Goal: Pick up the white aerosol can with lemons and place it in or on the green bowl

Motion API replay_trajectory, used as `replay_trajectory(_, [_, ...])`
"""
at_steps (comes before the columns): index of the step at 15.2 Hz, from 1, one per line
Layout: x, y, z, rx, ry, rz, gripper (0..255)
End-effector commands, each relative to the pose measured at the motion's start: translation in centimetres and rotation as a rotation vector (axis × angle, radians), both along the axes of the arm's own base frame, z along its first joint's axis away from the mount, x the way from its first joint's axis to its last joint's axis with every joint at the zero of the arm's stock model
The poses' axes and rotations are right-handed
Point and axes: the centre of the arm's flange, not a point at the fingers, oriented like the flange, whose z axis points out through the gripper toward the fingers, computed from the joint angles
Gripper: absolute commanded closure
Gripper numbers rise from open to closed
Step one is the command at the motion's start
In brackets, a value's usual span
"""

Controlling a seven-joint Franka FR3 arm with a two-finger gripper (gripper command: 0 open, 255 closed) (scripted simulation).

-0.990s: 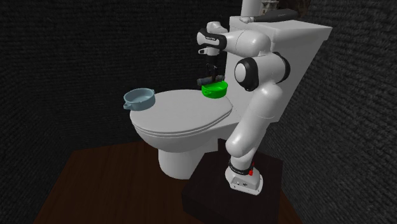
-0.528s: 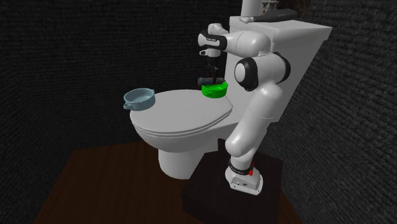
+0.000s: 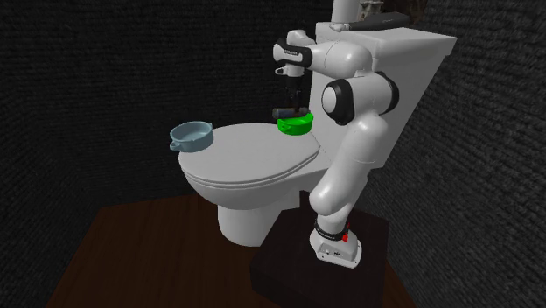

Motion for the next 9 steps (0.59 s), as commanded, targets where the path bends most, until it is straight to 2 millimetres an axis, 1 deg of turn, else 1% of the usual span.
replay_trajectory(1, [-0.9, -1.8, 3.0, -0.011, -0.008, -0.038, 0])
replay_trajectory(2, [-0.9, -1.9, 4.0, -0.011, -0.008, -0.038, 0])
replay_trajectory(9, [-0.9, -1.9, 4.0, -0.011, -0.008, -0.038, 0])
